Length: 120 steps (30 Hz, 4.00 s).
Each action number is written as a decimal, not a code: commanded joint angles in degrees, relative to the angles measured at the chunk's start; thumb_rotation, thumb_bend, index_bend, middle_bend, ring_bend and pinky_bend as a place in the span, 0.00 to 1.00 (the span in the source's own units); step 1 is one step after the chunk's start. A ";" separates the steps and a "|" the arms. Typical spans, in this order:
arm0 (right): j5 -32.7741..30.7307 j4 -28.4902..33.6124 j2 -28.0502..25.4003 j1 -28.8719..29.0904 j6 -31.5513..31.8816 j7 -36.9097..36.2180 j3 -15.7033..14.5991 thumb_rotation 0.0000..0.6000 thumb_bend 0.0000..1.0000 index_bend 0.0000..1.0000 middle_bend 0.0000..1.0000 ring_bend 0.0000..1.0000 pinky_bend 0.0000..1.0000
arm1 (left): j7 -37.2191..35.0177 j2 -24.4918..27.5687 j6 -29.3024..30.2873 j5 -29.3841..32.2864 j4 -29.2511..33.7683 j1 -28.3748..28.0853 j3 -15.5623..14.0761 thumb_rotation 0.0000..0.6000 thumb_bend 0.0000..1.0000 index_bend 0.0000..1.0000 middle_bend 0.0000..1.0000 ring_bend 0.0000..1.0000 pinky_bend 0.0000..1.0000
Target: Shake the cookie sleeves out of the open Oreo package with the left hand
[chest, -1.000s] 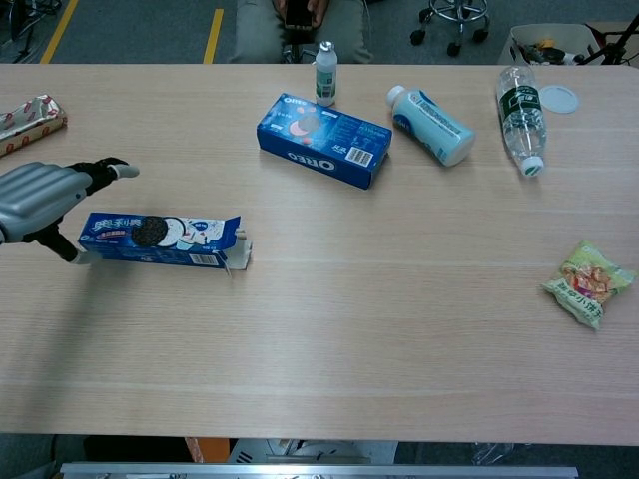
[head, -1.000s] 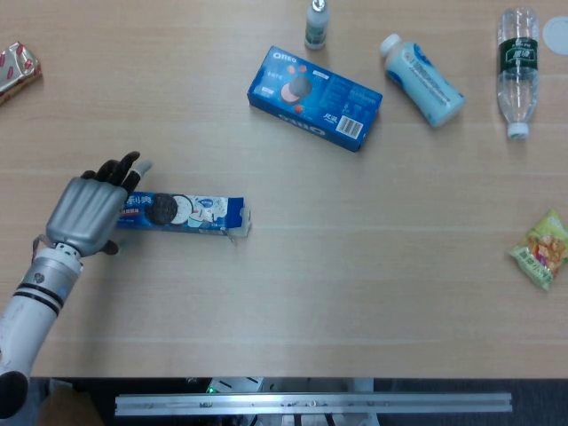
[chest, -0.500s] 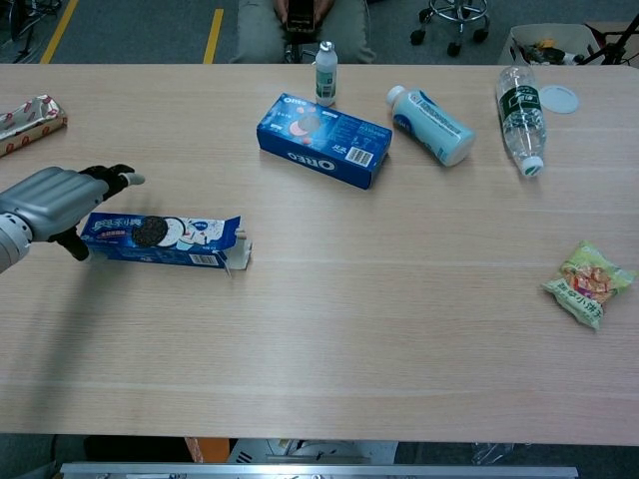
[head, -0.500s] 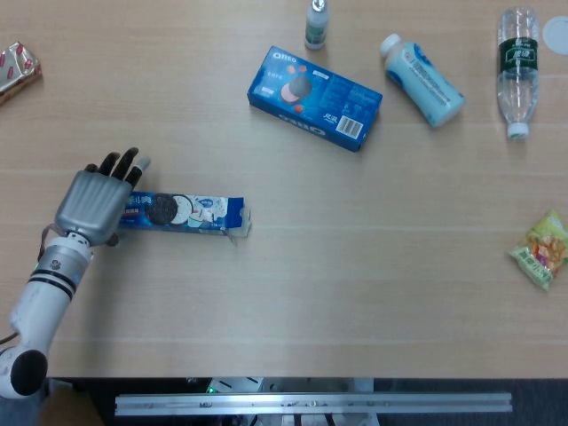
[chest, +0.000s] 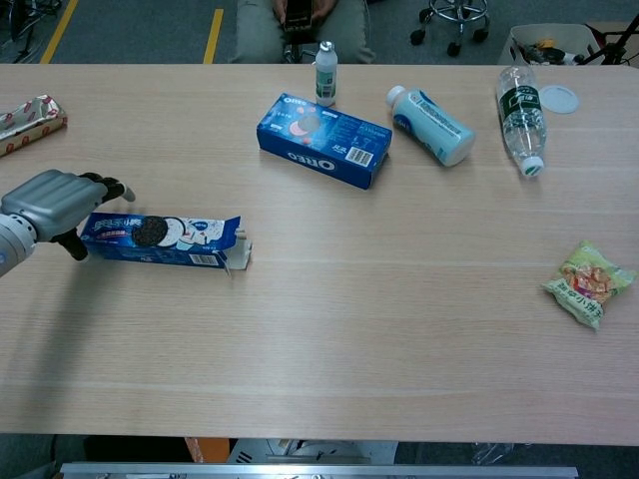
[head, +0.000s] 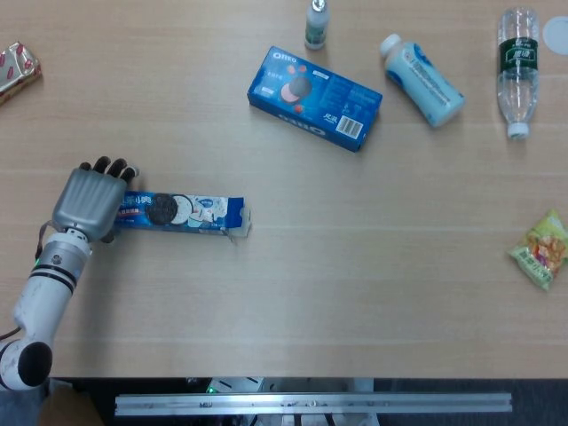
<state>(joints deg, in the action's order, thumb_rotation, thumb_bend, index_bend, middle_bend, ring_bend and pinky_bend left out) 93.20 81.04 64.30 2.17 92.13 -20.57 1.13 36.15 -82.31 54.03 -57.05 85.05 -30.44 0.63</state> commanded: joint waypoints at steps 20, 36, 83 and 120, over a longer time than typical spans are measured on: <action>-0.60 -0.54 0.20 -0.31 -0.33 -0.42 0.04 1.00 0.30 0.69 0.57 0.60 0.62 | -1.08 -3.10 3.03 -2.59 -4.26 0.03 -0.64 1.00 0.17 0.45 0.51 0.46 0.53; -0.20 -1.22 0.71 -0.37 -0.06 -1.17 -0.08 1.00 0.30 0.69 0.57 0.60 0.62 | 5.87 5.35 7.06 -5.36 8.86 -2.09 0.26 1.00 0.17 0.47 0.52 0.47 0.53; -0.34 -2.64 1.03 -0.90 0.44 -2.64 -0.08 1.00 0.30 0.69 0.57 0.60 0.62 | 34.17 11.41 20.07 5.00 21.31 -8.75 -0.27 1.00 0.17 0.47 0.51 0.47 0.53; -0.23 -2.72 1.06 -1.05 0.22 -2.86 -0.42 1.00 0.30 0.69 0.57 0.60 0.62 | 11.07 3.69 14.75 14.28 9.72 -4.93 3.04 1.00 0.17 0.46 0.51 0.47 0.55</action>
<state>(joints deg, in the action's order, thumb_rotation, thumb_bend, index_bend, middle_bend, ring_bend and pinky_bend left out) 92.96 78.32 65.37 1.11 92.36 -23.44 0.72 47.67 -77.95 69.20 -43.29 95.47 -35.52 3.66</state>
